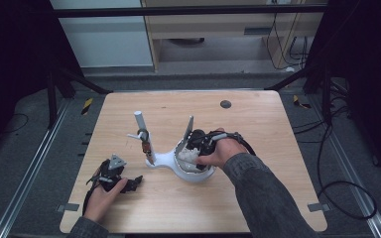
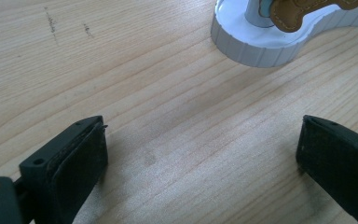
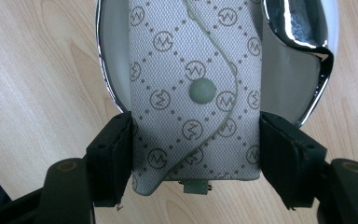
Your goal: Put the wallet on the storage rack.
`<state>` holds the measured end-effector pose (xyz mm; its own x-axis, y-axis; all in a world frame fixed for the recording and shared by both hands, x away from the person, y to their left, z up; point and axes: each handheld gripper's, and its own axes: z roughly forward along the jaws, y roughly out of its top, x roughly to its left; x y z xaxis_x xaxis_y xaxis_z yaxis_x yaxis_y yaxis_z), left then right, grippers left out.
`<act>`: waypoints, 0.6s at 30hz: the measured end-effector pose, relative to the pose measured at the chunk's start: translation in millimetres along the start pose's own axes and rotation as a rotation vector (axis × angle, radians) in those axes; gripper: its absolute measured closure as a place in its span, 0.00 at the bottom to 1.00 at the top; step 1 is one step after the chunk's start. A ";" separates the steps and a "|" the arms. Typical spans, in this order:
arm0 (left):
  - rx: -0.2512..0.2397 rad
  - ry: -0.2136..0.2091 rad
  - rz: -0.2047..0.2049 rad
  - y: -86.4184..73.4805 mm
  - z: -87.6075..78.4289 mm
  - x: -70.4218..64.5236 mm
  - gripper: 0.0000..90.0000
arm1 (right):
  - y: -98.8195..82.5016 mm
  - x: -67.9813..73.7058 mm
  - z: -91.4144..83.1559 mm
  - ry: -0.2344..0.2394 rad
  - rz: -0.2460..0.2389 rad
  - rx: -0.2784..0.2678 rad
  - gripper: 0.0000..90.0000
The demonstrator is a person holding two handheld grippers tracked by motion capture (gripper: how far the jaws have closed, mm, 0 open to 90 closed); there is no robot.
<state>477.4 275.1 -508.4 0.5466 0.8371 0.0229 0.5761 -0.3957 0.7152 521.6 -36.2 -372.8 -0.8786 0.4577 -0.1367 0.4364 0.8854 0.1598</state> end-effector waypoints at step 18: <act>0.000 0.000 0.000 0.0 0.0 0.0 0.01 | 4.7 -3.9 3.3 0.005 0.009 -0.006 0.35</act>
<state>477.4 275.2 -508.4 0.5468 0.8369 0.0231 0.5759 -0.3960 0.7152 527.8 -33.5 -374.8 -0.8758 0.4649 -0.1301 0.4427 0.8809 0.1673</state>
